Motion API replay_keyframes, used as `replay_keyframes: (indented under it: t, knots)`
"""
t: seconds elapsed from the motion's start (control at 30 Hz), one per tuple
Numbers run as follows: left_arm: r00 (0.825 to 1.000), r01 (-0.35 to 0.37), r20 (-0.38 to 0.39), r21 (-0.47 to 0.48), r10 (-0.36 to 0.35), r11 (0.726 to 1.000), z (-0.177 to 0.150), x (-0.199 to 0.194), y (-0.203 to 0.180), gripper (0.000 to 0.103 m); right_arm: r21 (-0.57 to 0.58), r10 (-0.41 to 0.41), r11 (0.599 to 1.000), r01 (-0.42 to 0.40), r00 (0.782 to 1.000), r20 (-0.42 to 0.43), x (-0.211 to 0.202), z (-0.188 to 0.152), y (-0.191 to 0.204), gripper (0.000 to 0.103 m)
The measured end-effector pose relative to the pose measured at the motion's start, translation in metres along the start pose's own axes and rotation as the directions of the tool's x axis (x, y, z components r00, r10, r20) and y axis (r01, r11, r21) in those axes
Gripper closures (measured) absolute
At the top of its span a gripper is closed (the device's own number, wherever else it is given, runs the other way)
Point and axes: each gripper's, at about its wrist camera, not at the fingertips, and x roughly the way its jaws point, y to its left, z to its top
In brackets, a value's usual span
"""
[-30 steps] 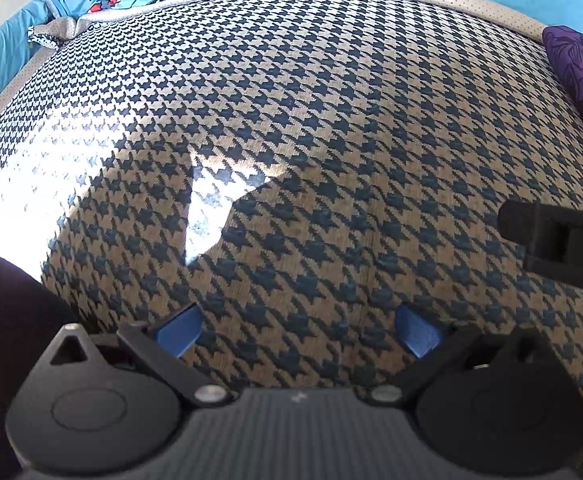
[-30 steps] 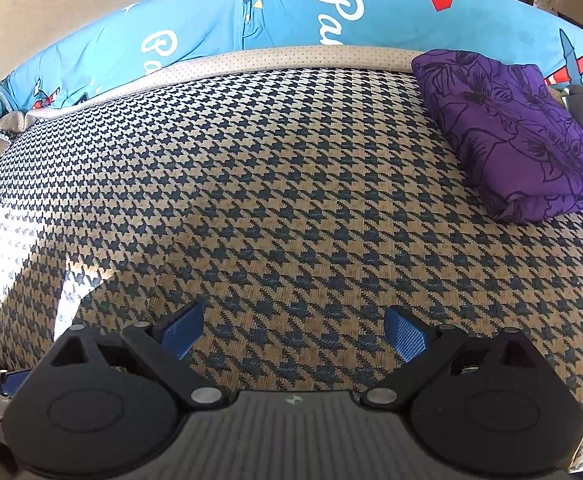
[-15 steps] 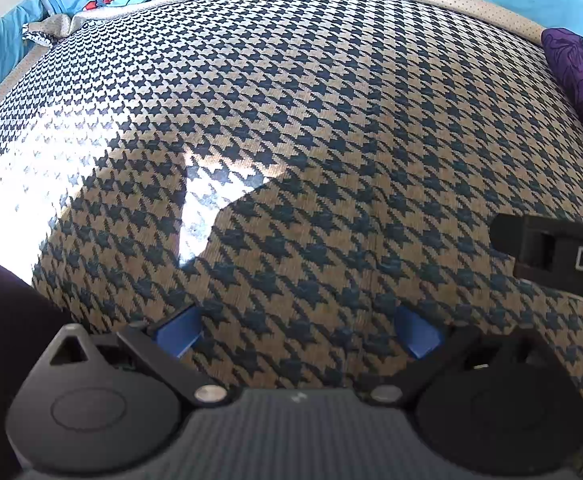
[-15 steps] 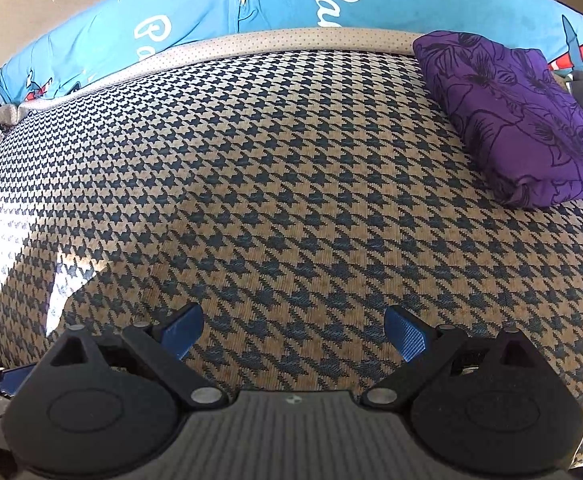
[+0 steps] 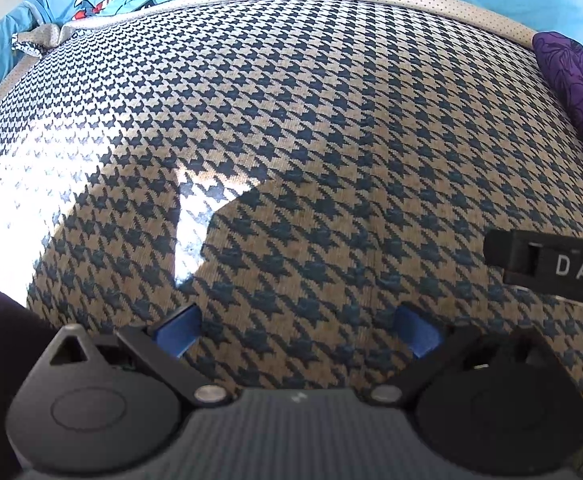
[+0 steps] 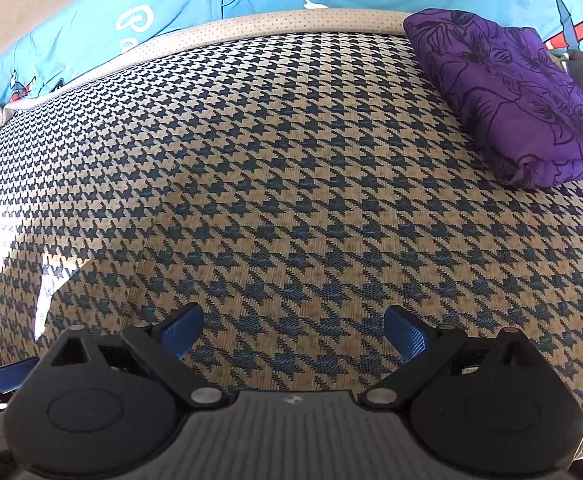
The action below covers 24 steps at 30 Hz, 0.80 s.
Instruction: Fold clothes
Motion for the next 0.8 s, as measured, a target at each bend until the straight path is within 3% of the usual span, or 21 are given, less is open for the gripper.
replay_keyframes:
  t: [0.27, 0.53, 0.8]
  knots:
    - [0.996, -0.038, 0.088, 0.058, 0.032, 0.998, 0.0, -0.027, -0.013, 0.0, 0.083, -0.059, 0.995, 0.054, 0.997, 0.052, -0.008, 0.007, -0.018, 0.006]
    - [0.988, -0.073, 0.143, 0.113, 0.056, 0.991, -0.007, -0.056, -0.023, 0.0, 0.125, -0.101, 0.988, 0.094, 0.994, 0.05, -0.007, 0.012, -0.033, 0.006]
    - [0.967, -0.074, 0.252, 0.123, 0.041, 0.99, -0.009, -0.092, -0.026, 0.0, 0.145, -0.129, 0.982, 0.12, 0.99, 0.052, -0.003, 0.01, -0.04, 0.006]
